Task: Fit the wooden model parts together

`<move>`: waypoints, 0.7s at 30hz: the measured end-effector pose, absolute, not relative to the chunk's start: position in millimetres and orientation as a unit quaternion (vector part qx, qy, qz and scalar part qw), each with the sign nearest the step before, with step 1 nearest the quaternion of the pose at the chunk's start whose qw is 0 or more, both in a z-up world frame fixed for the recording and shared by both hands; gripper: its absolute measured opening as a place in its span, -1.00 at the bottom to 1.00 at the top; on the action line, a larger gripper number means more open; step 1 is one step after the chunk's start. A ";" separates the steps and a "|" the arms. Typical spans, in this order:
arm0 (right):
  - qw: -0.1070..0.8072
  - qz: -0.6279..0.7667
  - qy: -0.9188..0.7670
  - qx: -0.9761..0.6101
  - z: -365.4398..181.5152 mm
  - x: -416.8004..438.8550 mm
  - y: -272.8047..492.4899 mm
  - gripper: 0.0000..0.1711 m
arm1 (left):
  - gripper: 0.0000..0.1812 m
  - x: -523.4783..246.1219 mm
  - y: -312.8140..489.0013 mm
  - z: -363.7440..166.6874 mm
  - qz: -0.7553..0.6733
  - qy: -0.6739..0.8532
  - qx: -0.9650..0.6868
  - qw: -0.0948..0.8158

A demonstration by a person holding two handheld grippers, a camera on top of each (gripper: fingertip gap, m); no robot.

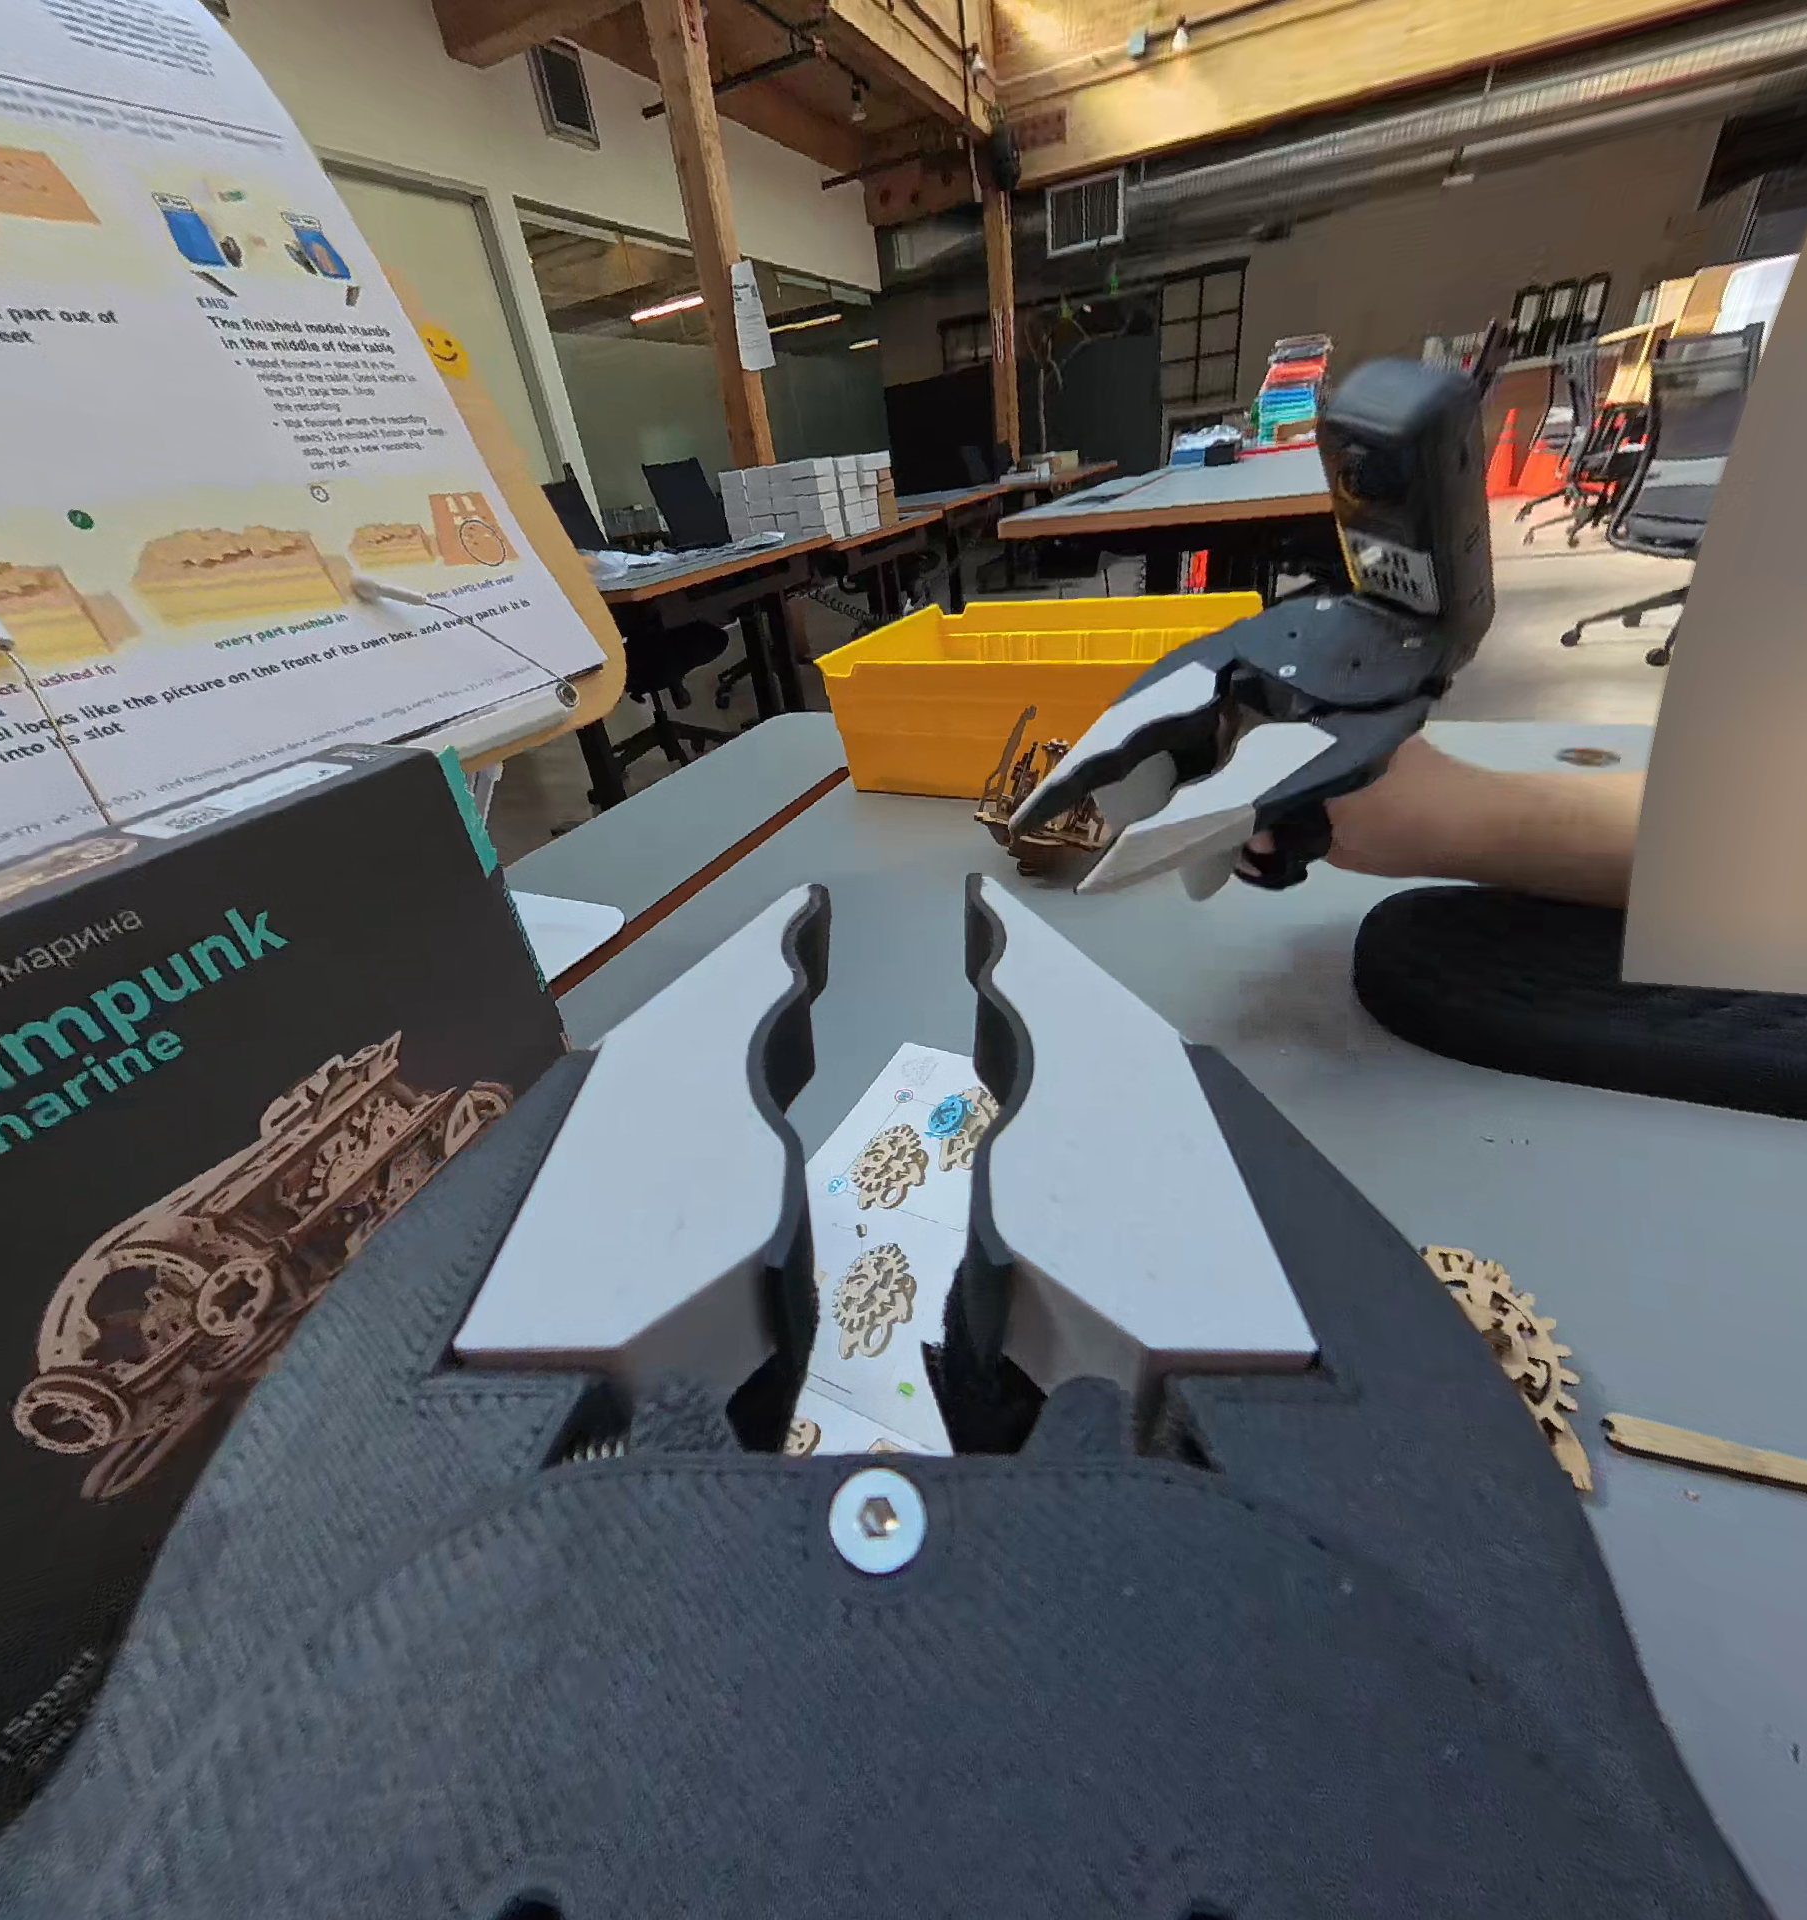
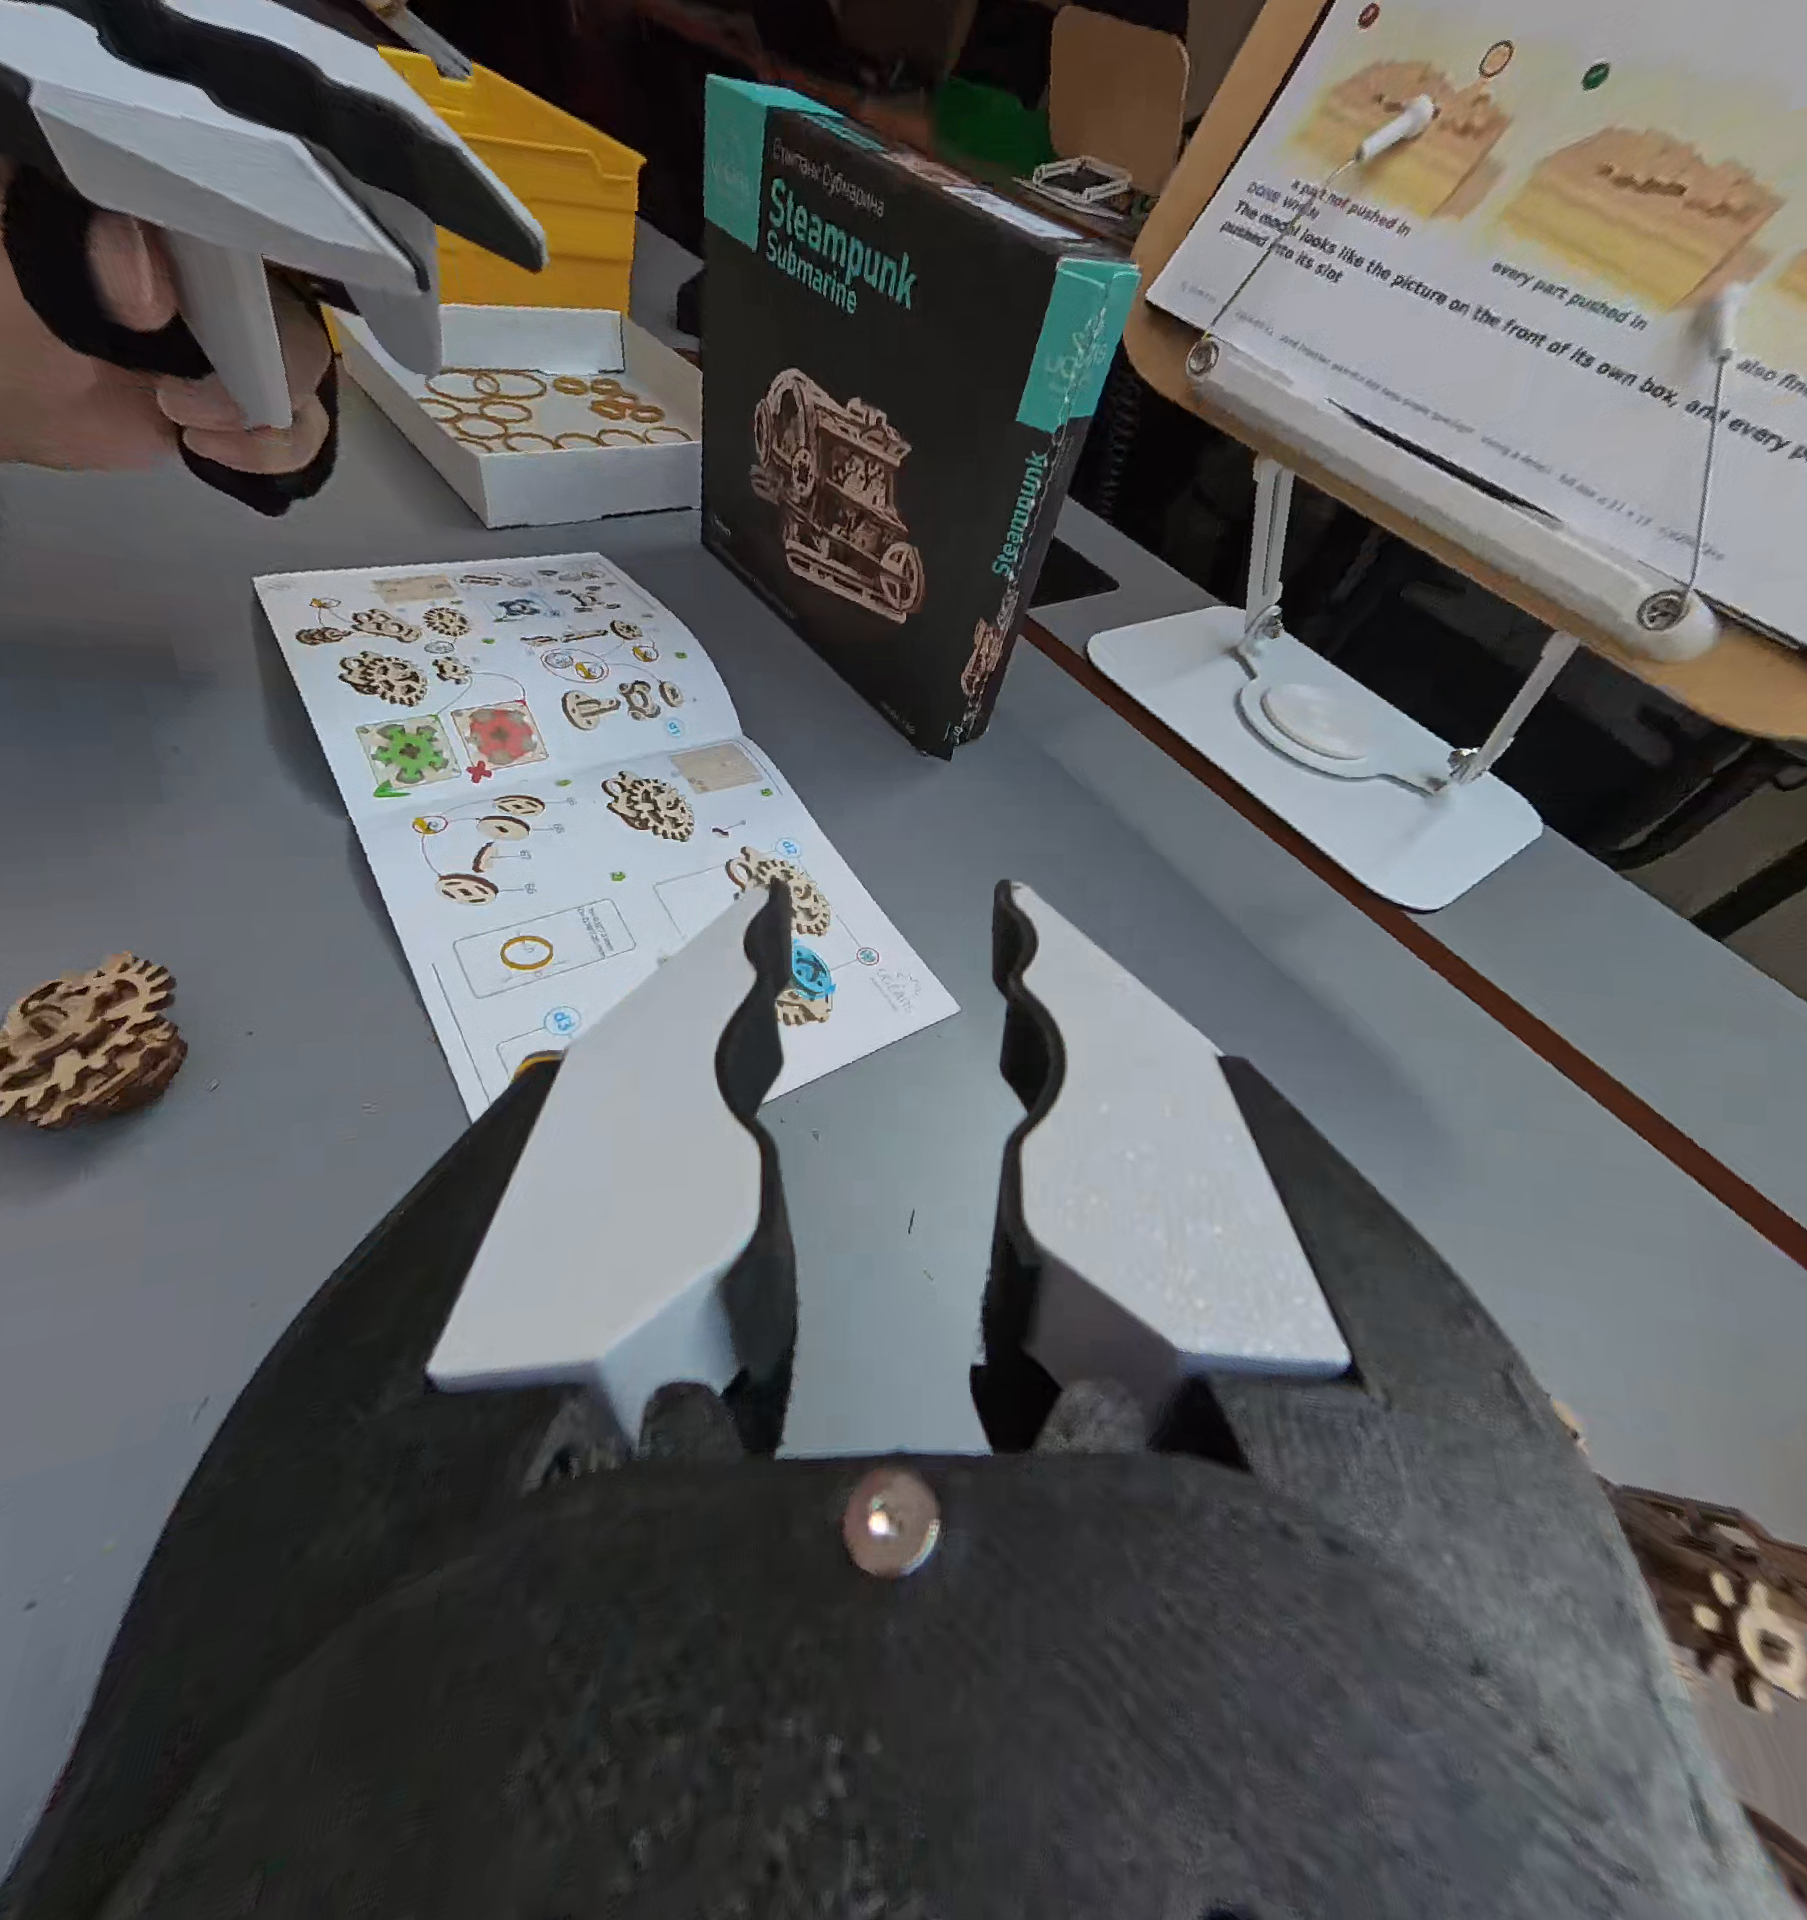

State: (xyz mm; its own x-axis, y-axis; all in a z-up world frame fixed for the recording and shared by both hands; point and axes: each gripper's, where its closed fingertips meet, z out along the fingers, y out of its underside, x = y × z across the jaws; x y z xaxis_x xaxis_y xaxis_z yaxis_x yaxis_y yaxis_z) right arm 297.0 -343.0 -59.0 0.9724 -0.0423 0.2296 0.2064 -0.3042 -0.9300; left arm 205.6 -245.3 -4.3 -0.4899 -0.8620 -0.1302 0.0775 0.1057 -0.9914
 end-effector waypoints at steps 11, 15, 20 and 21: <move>0.537 -0.274 -0.141 -0.785 -90.7 316.1 -355.4 -0.76 | -0.91 173.5 -248.4 -15.1 -0.612 0.559 -0.283 0.483; 0.529 -0.266 -0.147 -0.793 -99.9 313.2 -358.2 -0.76 | -0.88 174.5 -239.4 -11.9 -0.636 0.536 -0.306 0.463; 0.571 -0.269 -0.147 -0.761 -81.4 304.1 -365.0 -0.75 | -0.87 176.0 -249.3 -10.6 -0.626 0.548 -0.295 0.471; 0.566 -0.271 -0.148 -0.765 -84.2 305.8 -364.4 -0.75 | -0.85 177.0 -251.1 -10.7 -0.626 0.549 -0.295 0.469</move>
State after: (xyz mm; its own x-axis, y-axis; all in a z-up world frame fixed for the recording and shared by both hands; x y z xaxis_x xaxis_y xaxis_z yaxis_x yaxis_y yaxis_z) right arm 305.8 -364.4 -84.2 0.8096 -0.0797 0.5816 0.5329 -0.3159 -0.7850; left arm 177.0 -251.1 -10.7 -0.3857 -0.9112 -0.1449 0.2635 0.0418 -0.9638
